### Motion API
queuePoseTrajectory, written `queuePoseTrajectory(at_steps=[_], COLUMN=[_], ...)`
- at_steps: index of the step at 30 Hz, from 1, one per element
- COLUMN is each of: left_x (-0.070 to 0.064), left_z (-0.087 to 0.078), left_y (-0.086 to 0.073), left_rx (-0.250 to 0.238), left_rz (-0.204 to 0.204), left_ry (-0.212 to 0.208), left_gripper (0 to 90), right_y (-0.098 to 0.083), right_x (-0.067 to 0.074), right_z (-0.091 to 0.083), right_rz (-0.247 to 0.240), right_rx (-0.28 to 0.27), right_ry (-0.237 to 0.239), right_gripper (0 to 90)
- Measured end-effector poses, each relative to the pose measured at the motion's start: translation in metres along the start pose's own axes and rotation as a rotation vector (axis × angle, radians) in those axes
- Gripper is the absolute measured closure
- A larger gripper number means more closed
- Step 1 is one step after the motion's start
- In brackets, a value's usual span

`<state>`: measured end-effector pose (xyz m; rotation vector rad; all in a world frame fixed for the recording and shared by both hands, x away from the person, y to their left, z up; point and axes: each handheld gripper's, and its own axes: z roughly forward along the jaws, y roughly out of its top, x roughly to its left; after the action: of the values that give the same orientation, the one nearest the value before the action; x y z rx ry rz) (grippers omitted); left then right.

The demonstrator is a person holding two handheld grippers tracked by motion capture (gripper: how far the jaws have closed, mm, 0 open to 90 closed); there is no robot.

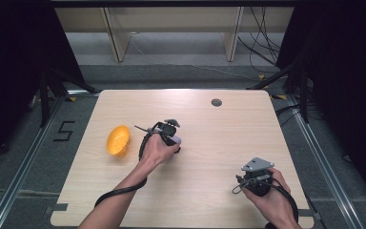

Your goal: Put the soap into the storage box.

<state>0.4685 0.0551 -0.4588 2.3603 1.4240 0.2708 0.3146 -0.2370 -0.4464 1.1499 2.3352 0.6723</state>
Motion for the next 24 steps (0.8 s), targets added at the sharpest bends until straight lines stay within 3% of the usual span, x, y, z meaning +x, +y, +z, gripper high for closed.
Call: queuePoseTrajectory(at_steps=[1,3,4,6,18,22,24], left_x=[0.002,0.000,0.004,0.004,0.003,0.003,0.003], left_z=[-0.001,-0.003,-0.003,-0.005,-0.016,-0.018,-0.020], left_y=[-0.001,-0.005,-0.005,-0.009,-0.021,-0.027,-0.031], left_rx=[-0.006,-0.004,-0.016,-0.036,-0.154,-0.201,-0.220], left_rz=[0.011,-0.034,0.002,-0.013,-0.006,-0.009,-0.010], left_ry=[-0.012,-0.007,-0.001,0.006,0.023,0.013,0.018], left_gripper=[49.3,49.3,49.3,49.3,49.3,49.3,49.3], right_y=[0.000,0.000,0.000,0.000,0.000,0.000,0.001], right_x=[0.000,0.000,0.000,0.000,-0.002,0.000,-0.002], right_z=[0.000,0.000,0.000,0.000,0.001,-0.001,0.001], right_rz=[0.001,0.001,0.001,0.002,-0.026,0.005,-0.023], right_rx=[0.000,0.000,0.000,-0.001,-0.018,-0.008,-0.021], right_ry=[0.000,0.000,-0.001,0.000,-0.013,-0.002,0.005], right_gripper=[58.5,58.4,58.4,58.4,57.8,57.7,57.6])
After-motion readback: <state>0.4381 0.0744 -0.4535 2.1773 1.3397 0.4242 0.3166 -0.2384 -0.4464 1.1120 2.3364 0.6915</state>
